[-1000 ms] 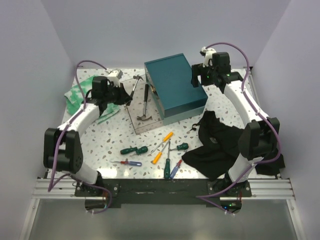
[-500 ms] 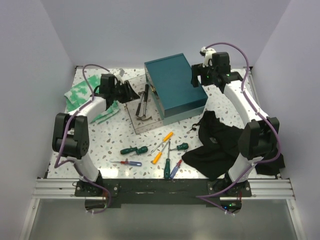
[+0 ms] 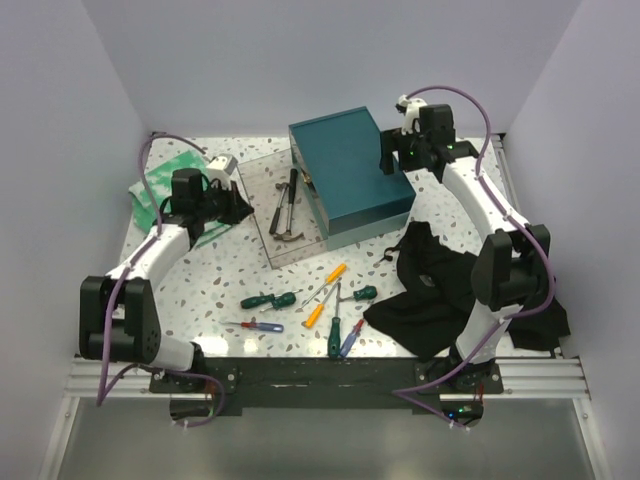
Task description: Sort the tools into containers
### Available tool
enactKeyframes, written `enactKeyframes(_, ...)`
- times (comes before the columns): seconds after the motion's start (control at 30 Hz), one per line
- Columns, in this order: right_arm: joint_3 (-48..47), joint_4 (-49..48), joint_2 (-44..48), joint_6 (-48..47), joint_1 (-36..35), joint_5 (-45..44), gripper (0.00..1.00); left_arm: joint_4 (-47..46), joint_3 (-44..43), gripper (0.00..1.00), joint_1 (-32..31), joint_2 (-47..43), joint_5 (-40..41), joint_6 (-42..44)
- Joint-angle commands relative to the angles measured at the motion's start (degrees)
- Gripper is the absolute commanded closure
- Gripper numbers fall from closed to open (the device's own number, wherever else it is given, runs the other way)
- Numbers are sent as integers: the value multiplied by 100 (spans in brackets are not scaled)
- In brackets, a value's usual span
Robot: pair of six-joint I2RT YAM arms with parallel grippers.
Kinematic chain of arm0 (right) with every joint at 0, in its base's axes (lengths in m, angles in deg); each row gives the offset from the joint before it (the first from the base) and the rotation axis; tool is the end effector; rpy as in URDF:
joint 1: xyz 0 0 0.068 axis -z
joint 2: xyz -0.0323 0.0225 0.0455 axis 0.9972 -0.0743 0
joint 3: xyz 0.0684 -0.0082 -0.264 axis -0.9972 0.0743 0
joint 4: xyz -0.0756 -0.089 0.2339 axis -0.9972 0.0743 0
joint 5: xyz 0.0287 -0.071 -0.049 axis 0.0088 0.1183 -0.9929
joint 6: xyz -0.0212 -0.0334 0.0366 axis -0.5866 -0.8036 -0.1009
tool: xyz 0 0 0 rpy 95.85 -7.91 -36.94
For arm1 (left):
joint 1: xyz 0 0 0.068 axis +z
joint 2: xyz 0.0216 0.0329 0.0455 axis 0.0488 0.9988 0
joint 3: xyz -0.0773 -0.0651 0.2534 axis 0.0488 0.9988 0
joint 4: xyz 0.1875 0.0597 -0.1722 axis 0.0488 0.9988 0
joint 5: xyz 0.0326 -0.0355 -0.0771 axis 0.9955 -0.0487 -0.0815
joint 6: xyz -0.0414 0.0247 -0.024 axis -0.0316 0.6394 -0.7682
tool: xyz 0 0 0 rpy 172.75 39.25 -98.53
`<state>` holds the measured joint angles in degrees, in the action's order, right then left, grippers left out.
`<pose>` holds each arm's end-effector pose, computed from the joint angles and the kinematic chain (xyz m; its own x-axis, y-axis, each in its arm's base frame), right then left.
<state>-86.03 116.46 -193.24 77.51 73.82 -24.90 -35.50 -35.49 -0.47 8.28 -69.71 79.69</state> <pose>0.4124 0.0913 0.3252 -0.5819 -0.1396 -0.8012 -0.3072 0.9499 0.0576 0.3133 -0.0357 0.2506 -0.5952 -0.0992 -0.7974 0.3875 0.8339 -0.3930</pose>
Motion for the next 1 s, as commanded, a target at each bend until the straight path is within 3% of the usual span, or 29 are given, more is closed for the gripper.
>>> enactKeyframes(0.0,-343,-105,-76,42,14,24,15,123,265,100,10,193,226,831)
enactKeyframes(0.33,-247,-105,-67,51,15,77,16,-149,116,100,-209,958,306,858)
enactKeyframes(0.6,-133,-123,-41,16,6,77,15,-878,-138,100,-885,1477,183,629)
enactKeyframes(0.97,-19,-114,-67,51,-56,174,15,-1248,-1228,100,-1475,2479,130,-267)
